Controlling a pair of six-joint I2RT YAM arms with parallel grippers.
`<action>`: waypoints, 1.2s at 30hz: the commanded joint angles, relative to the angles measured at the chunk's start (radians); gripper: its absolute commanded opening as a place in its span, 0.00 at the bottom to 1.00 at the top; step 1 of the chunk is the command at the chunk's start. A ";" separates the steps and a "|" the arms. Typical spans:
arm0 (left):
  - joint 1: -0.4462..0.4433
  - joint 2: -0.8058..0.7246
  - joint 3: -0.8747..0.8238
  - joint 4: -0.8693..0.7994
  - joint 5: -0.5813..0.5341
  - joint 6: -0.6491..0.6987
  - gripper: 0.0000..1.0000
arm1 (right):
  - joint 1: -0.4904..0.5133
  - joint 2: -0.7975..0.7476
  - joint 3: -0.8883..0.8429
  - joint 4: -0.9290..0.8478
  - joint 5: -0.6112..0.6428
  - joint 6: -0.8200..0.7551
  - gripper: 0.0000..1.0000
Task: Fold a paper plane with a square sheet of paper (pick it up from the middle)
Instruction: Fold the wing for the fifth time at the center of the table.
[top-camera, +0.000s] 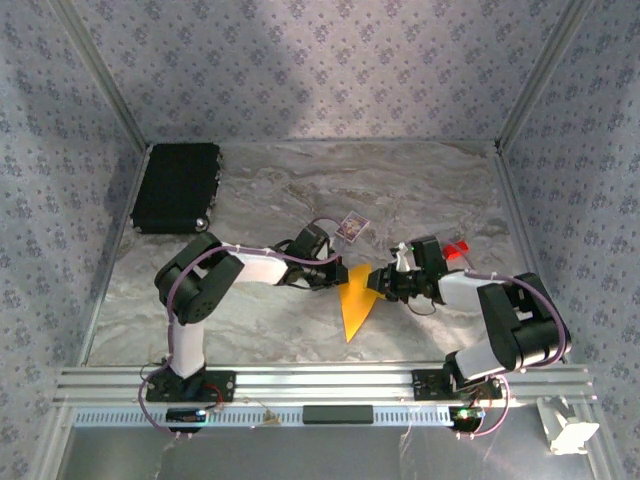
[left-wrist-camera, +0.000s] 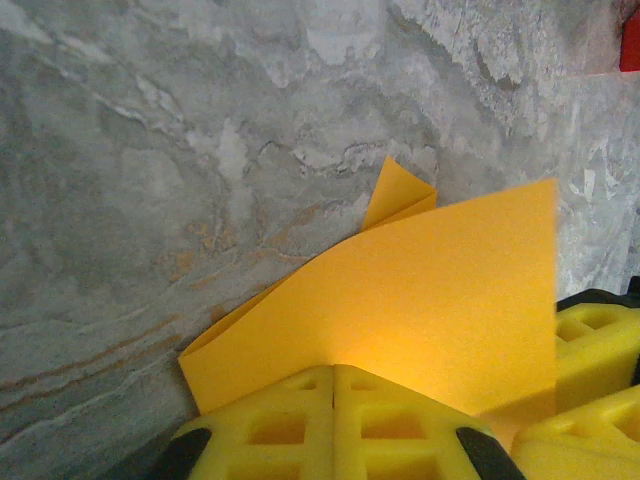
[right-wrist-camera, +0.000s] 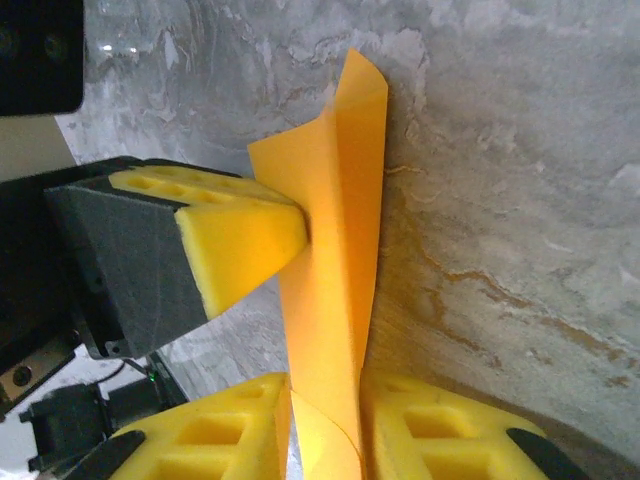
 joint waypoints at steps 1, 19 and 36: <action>0.007 -0.011 -0.024 -0.074 -0.031 0.000 0.06 | -0.008 0.012 0.027 -0.020 -0.013 -0.018 0.16; 0.002 -0.031 0.005 -0.021 0.027 -0.079 0.10 | 0.069 -0.149 -0.088 0.103 0.257 0.382 0.05; -0.003 0.010 -0.009 -0.080 -0.003 -0.033 0.06 | 0.005 -0.157 -0.089 0.097 0.105 0.220 0.32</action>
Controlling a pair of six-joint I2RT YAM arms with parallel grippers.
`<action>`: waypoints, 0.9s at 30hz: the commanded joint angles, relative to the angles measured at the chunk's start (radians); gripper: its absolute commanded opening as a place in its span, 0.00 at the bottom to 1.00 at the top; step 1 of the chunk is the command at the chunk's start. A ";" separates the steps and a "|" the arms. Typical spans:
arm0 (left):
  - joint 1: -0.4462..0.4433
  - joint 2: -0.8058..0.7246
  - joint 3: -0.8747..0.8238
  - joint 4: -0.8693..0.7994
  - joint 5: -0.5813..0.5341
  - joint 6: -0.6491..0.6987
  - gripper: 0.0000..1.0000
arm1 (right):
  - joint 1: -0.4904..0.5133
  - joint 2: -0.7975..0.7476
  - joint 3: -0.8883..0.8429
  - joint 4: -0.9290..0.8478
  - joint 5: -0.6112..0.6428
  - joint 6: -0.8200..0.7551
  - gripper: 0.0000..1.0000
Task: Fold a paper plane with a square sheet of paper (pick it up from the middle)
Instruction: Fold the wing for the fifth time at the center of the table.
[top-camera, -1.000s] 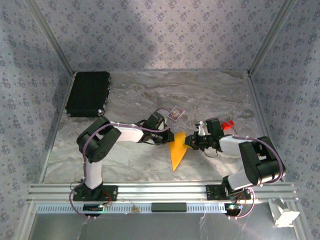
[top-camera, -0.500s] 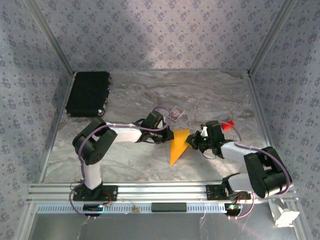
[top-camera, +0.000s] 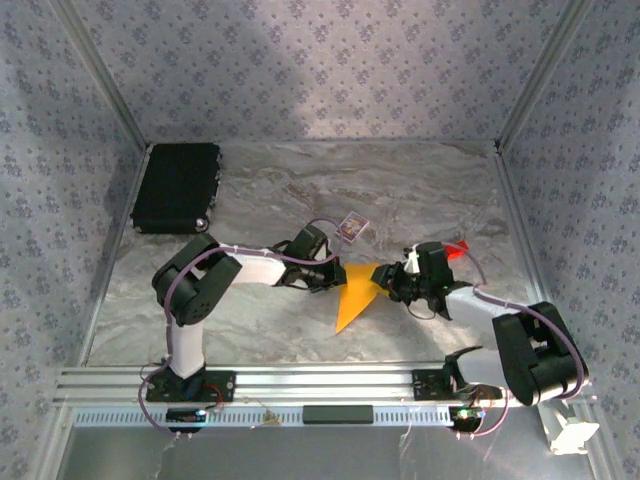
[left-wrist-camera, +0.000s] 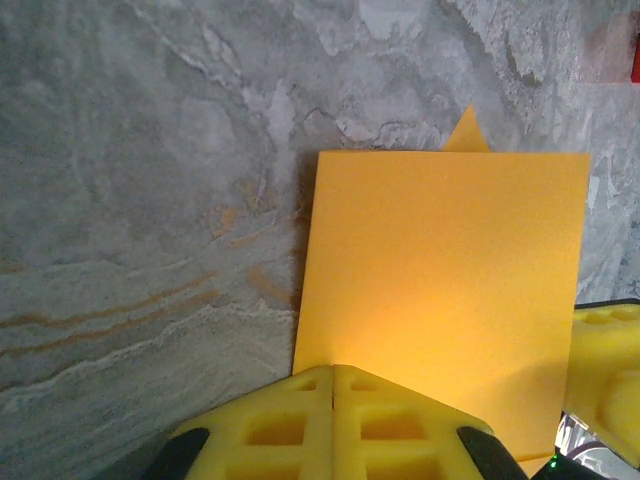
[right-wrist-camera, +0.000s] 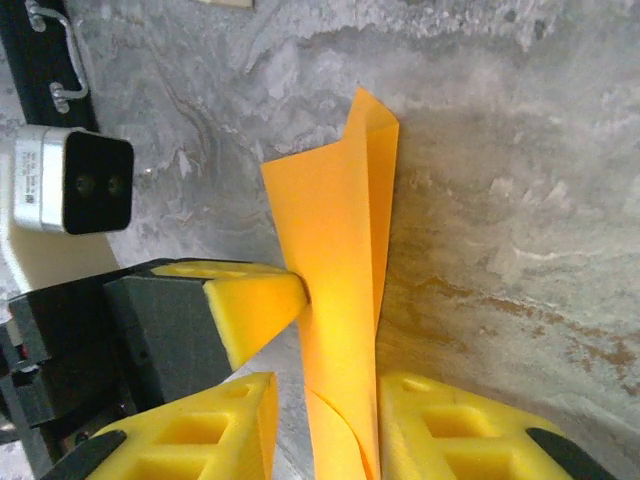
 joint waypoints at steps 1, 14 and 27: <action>-0.003 0.028 0.009 -0.064 -0.009 0.027 0.05 | -0.024 0.038 0.011 0.018 -0.094 -0.062 0.32; 0.002 0.041 0.019 -0.060 0.010 0.024 0.05 | -0.076 0.146 0.033 0.044 -0.194 -0.132 0.33; 0.012 0.039 0.006 -0.033 0.027 0.010 0.05 | -0.098 0.236 0.062 0.077 -0.294 -0.221 0.29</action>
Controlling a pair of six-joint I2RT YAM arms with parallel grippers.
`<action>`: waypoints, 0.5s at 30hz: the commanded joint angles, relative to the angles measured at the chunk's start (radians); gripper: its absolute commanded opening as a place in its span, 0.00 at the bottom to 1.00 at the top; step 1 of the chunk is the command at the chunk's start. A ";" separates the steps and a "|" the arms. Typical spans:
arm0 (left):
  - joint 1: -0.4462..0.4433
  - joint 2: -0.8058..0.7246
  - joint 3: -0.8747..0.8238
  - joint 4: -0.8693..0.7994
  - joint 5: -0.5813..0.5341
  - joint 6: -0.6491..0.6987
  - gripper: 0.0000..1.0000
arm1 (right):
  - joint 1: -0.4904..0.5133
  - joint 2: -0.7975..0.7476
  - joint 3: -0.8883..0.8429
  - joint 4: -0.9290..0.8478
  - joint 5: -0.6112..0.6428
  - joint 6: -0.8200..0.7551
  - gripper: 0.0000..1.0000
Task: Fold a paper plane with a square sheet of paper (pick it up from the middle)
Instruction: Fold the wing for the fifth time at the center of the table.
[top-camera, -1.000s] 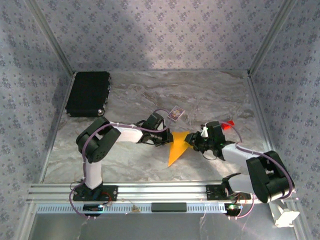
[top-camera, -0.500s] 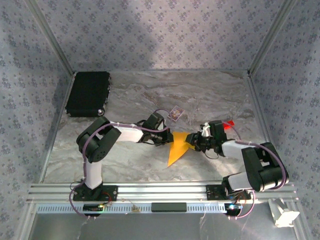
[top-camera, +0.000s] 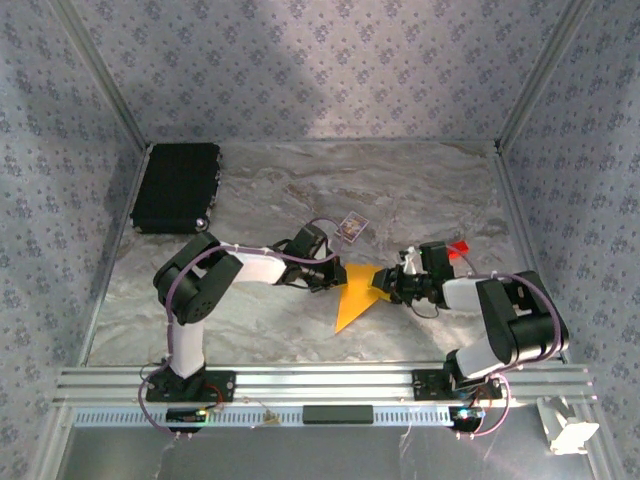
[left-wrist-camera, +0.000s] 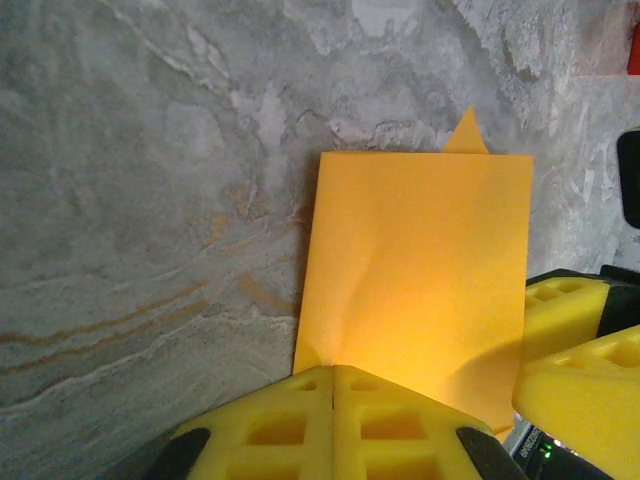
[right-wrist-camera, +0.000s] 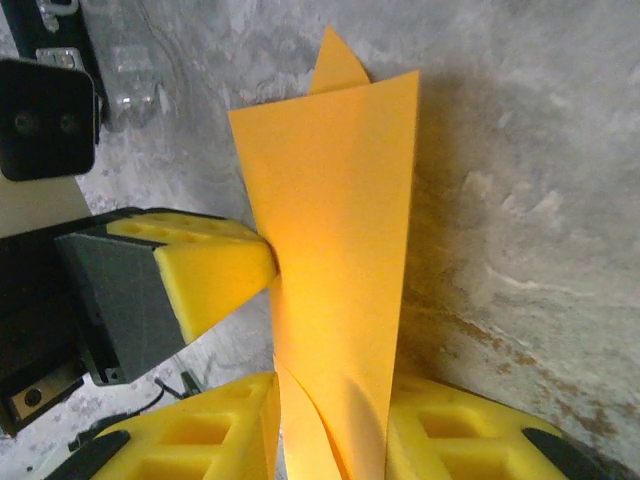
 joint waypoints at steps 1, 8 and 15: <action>0.003 0.025 -0.005 -0.033 -0.004 0.003 0.05 | -0.007 0.023 0.037 0.021 -0.065 -0.060 0.29; 0.008 0.022 -0.017 -0.004 0.002 -0.010 0.05 | -0.007 0.056 0.054 0.009 -0.064 -0.082 0.19; 0.014 -0.024 -0.033 0.026 0.004 -0.007 0.12 | 0.001 0.066 0.061 0.001 -0.035 -0.067 0.09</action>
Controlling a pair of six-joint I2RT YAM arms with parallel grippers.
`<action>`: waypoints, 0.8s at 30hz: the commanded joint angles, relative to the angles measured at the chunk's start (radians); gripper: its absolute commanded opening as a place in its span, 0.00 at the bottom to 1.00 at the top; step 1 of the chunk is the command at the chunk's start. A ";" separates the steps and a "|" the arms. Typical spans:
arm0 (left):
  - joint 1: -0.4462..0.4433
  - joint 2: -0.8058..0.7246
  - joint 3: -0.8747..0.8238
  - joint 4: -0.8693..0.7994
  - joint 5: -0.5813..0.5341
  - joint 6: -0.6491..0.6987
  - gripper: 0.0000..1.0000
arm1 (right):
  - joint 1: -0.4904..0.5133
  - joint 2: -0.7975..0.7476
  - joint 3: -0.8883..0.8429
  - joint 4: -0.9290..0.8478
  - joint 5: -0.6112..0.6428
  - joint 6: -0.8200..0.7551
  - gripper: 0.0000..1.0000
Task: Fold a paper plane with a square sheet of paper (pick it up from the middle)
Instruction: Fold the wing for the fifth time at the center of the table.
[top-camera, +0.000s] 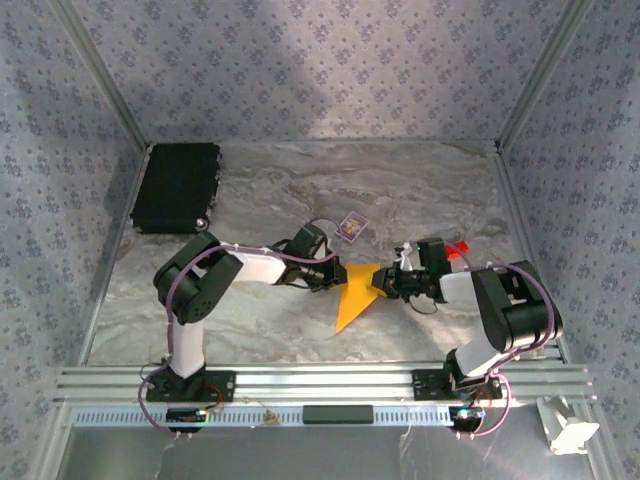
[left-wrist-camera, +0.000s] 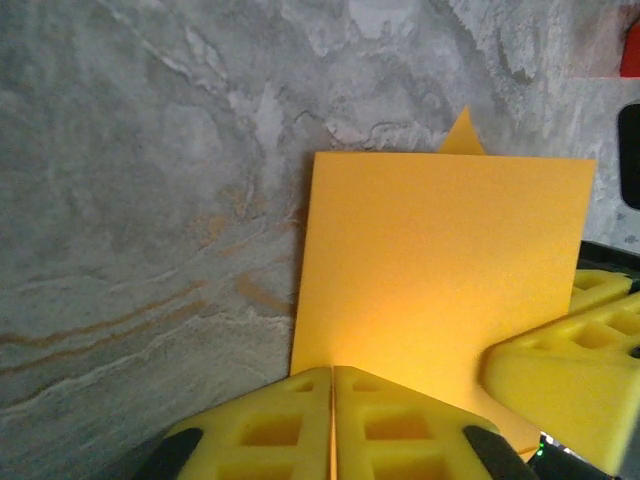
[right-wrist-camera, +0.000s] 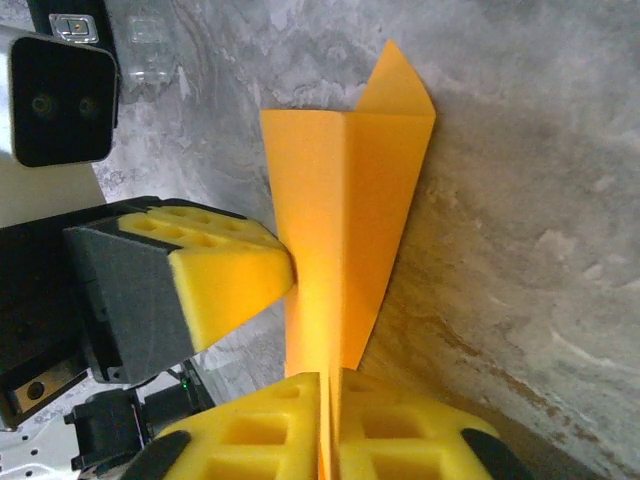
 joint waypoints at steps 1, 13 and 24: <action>0.010 -0.038 -0.027 0.008 -0.013 0.008 0.15 | 0.004 -0.002 0.018 -0.013 0.016 0.008 0.08; -0.087 -0.284 -0.016 -0.255 -0.273 0.360 0.45 | 0.069 -0.101 -0.023 0.036 0.190 0.302 0.05; -0.343 -0.207 0.113 -0.492 -0.629 0.557 0.47 | 0.092 -0.105 -0.022 0.076 0.205 0.385 0.05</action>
